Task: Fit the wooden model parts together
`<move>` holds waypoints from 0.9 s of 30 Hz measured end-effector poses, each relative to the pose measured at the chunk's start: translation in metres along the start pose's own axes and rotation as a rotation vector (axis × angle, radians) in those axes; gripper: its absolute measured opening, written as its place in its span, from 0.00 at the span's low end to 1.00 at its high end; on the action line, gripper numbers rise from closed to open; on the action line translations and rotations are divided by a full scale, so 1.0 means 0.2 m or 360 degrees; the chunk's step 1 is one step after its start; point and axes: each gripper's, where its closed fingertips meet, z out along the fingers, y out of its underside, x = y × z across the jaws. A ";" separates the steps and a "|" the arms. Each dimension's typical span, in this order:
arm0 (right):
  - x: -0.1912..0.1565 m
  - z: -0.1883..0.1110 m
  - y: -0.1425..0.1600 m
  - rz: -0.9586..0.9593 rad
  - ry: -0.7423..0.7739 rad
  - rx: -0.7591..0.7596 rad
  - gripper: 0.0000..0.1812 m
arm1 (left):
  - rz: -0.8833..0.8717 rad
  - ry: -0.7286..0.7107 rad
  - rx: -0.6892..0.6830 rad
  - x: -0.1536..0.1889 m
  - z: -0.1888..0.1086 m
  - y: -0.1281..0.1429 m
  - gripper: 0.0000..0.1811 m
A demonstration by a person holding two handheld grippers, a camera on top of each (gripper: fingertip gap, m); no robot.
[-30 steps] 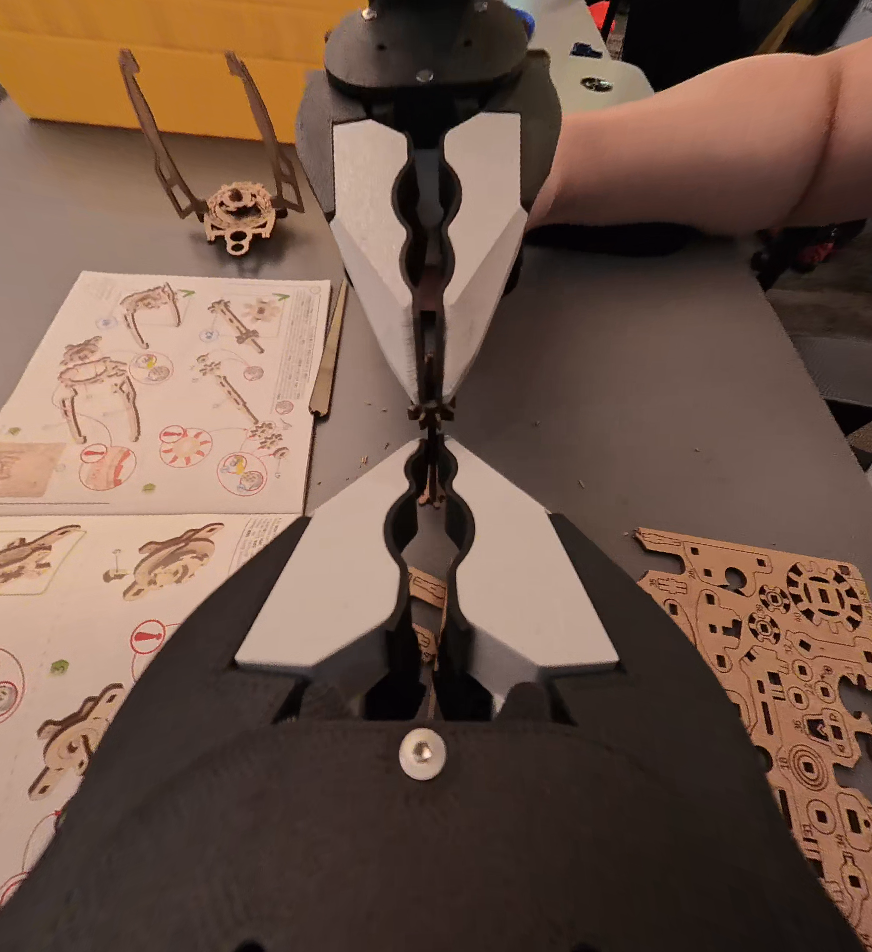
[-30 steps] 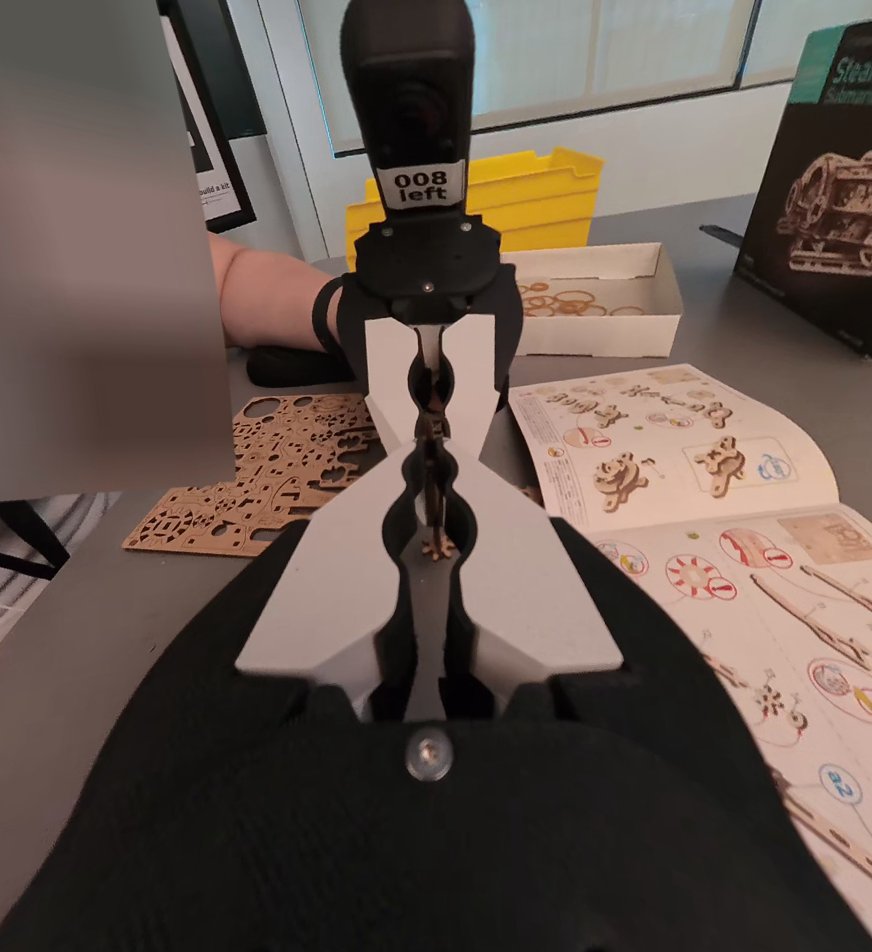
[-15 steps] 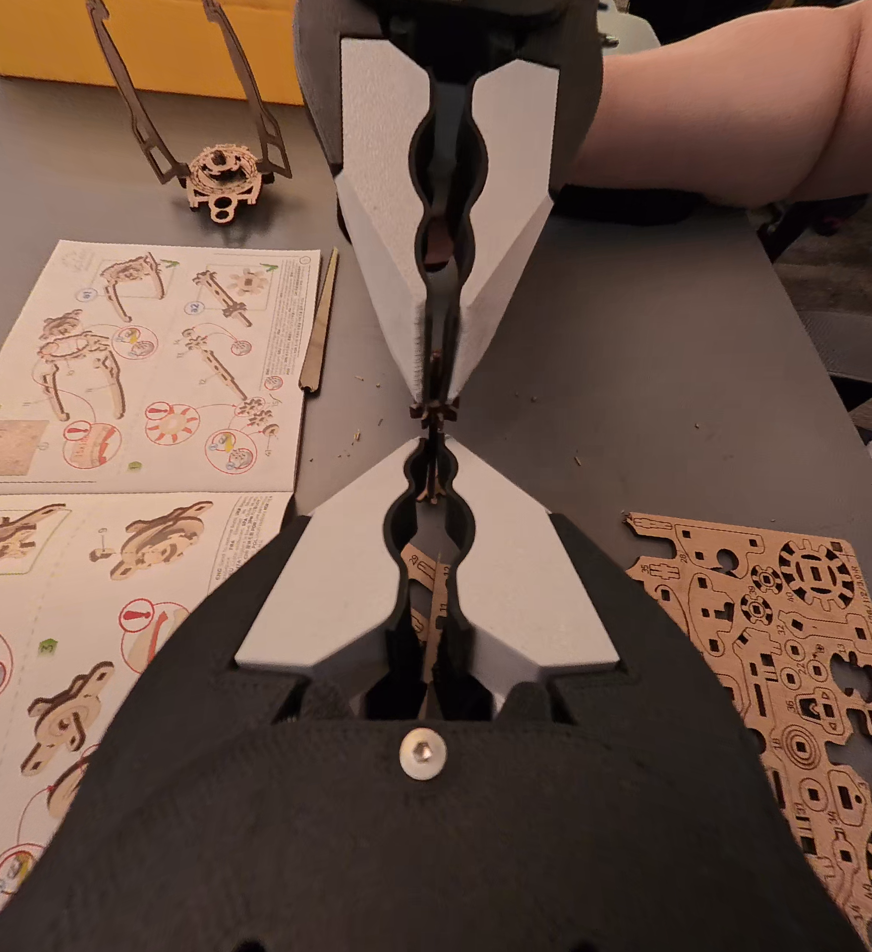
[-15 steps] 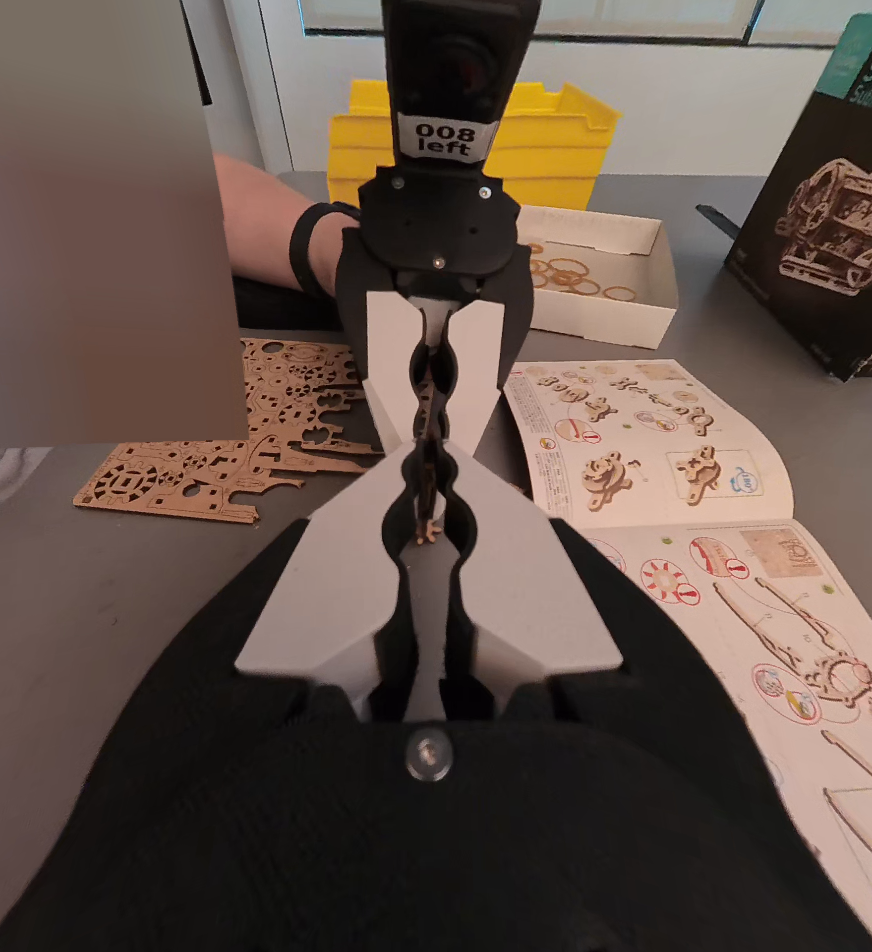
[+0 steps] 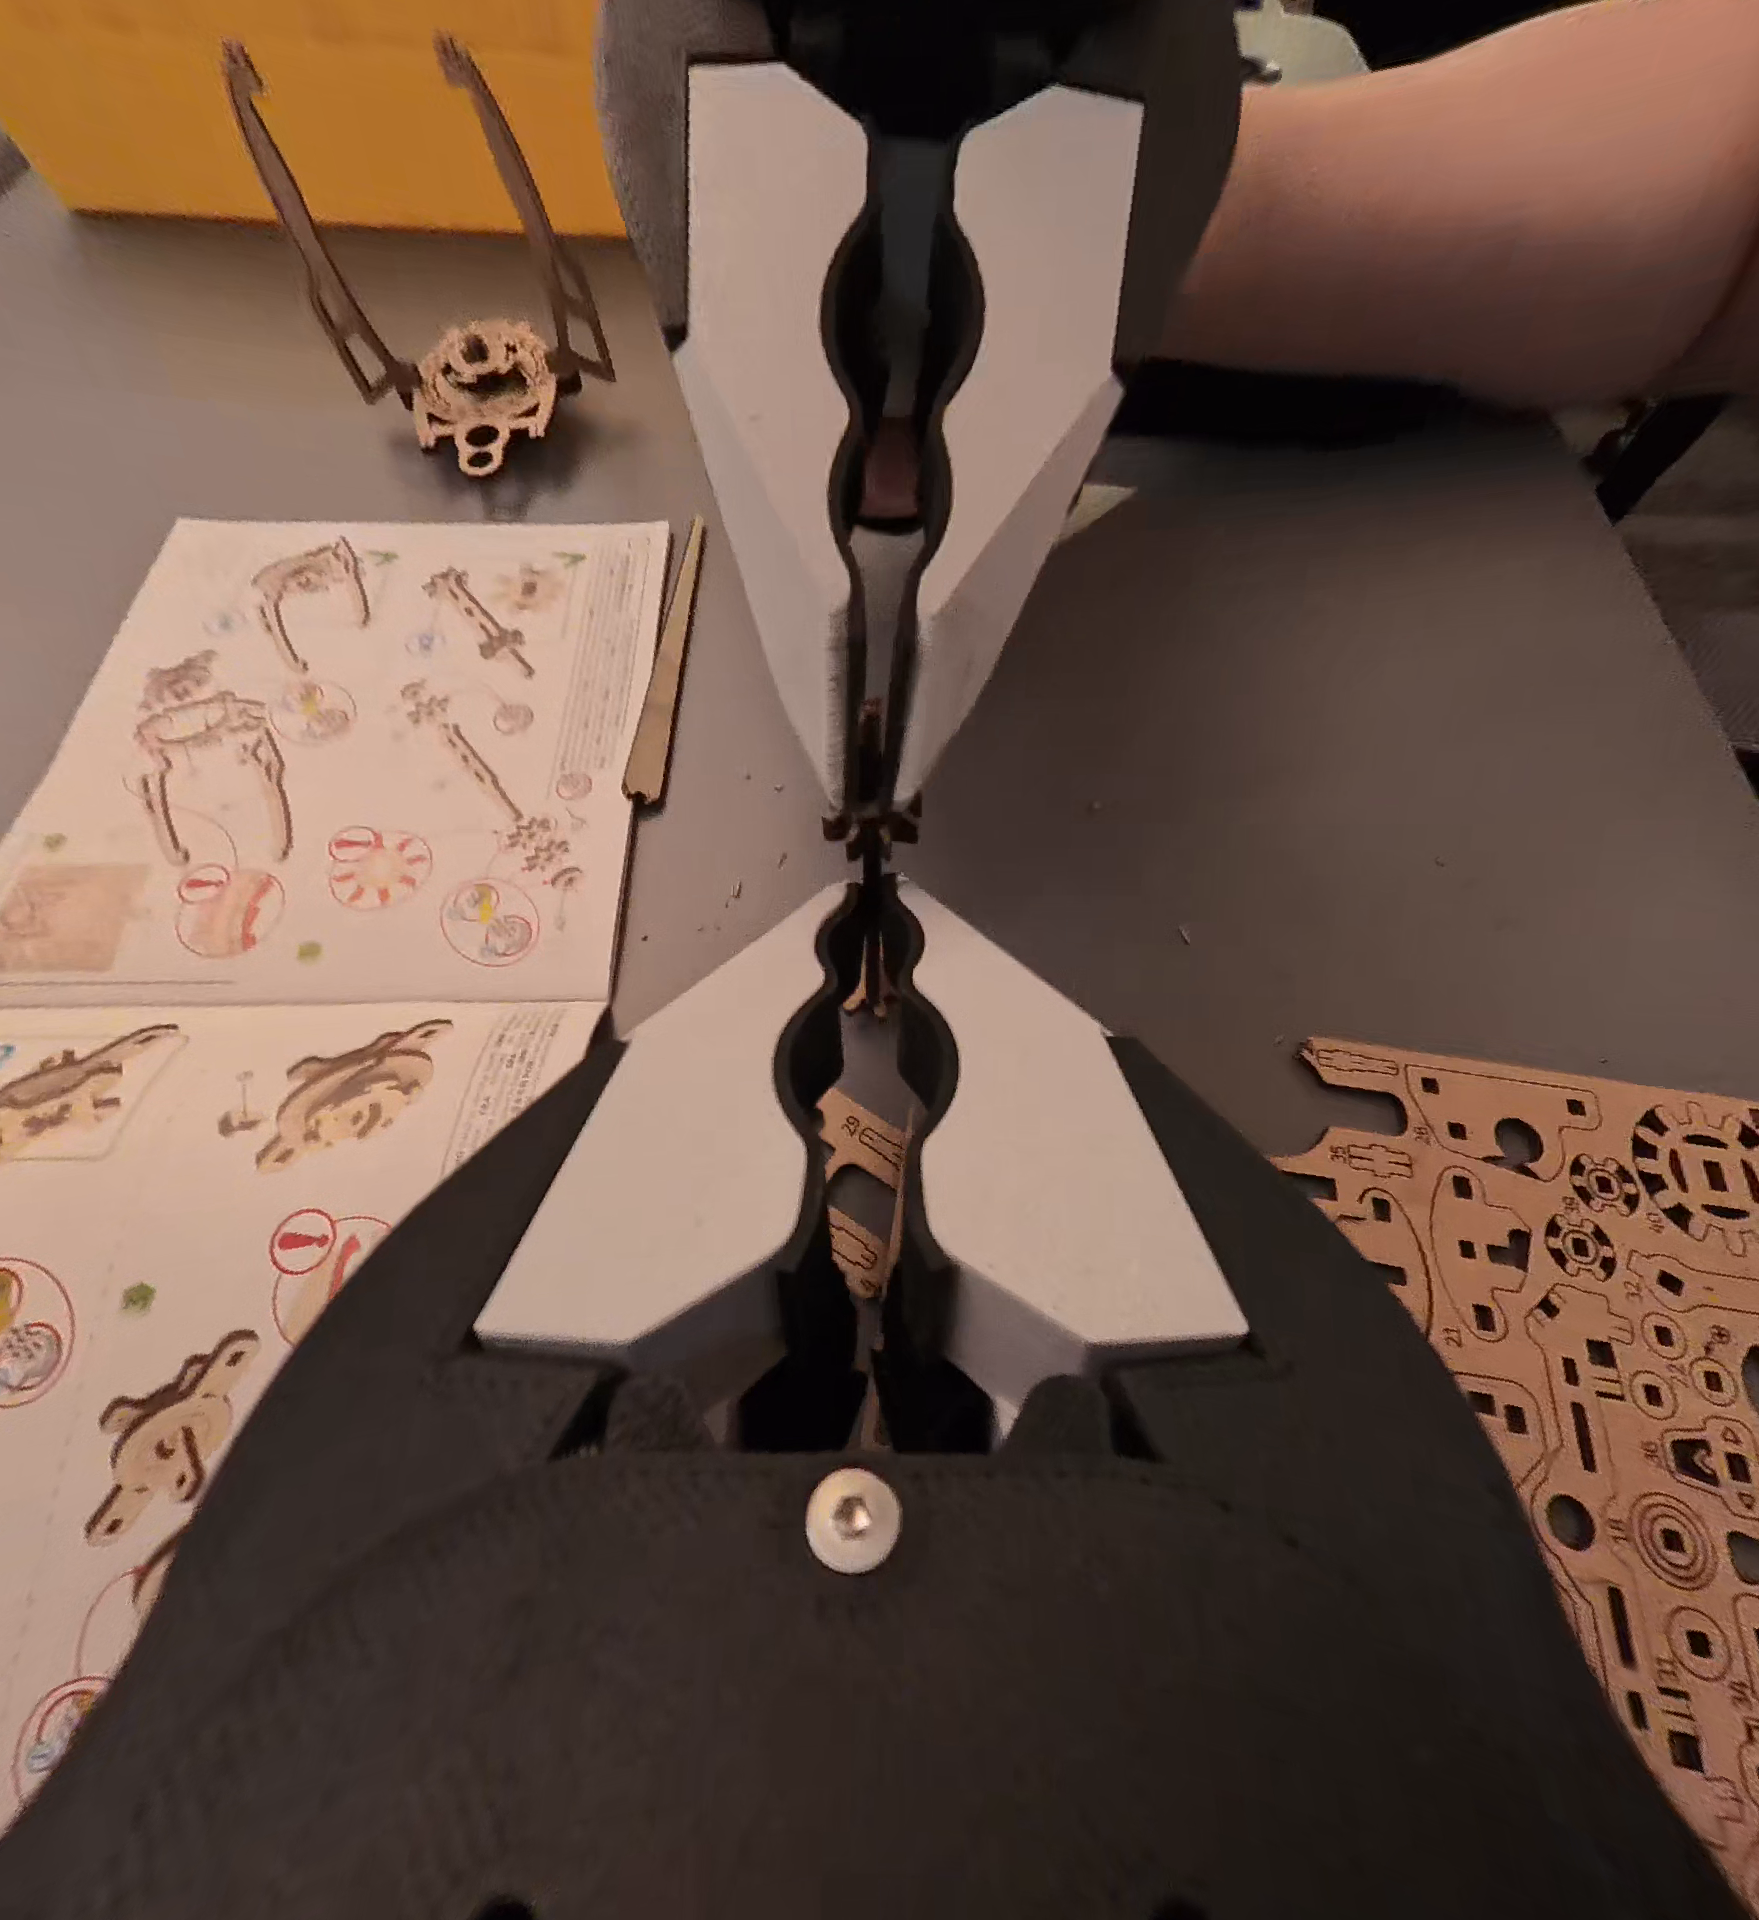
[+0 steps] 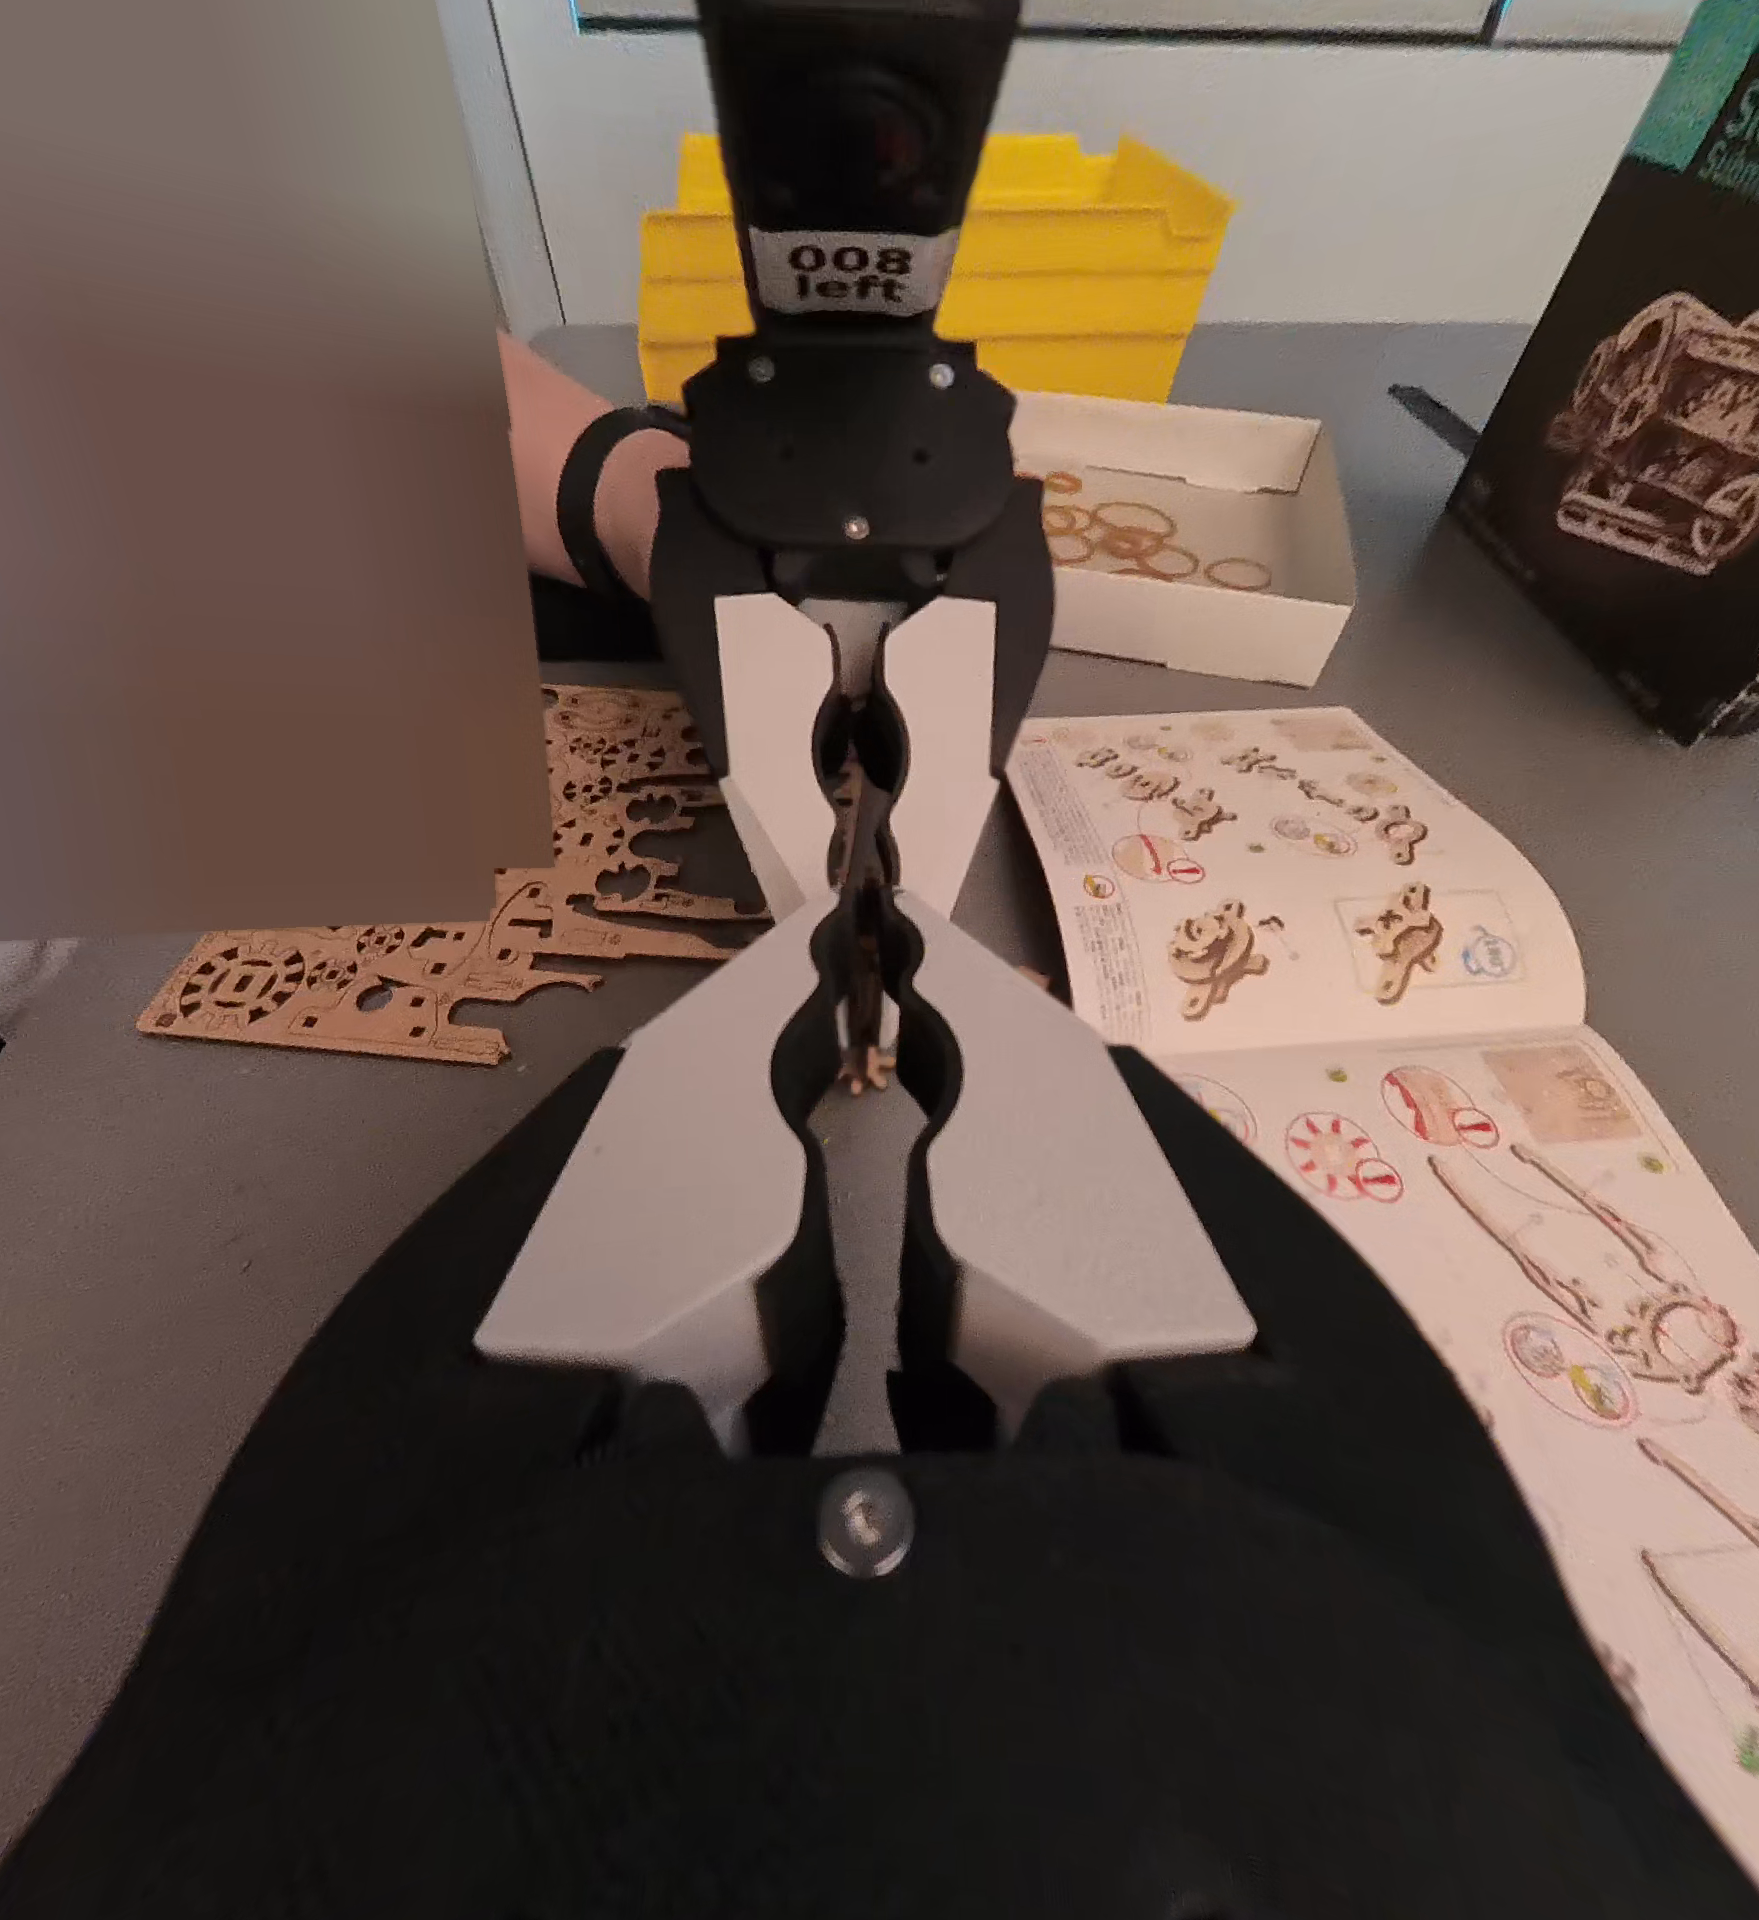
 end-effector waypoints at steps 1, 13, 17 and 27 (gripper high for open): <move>0.00 -0.01 0.00 -0.0033 0.0015 -0.0024 0.00 | 0.0015 -0.0006 0.0018 0.00 0.00 -0.01 0.00; -0.01 0.01 0.01 -0.0063 0.0030 -0.0041 0.01 | 0.0010 0.0001 -0.0025 0.00 0.00 0.02 0.00; -0.01 0.00 -0.01 0.0033 0.0010 -0.0043 0.00 | -0.0001 0.0010 0.0006 0.00 -0.01 0.01 0.00; 0.00 0.00 0.01 0.0063 0.0027 -0.0067 0.00 | -0.0028 0.0011 -0.0029 0.00 0.00 0.03 0.00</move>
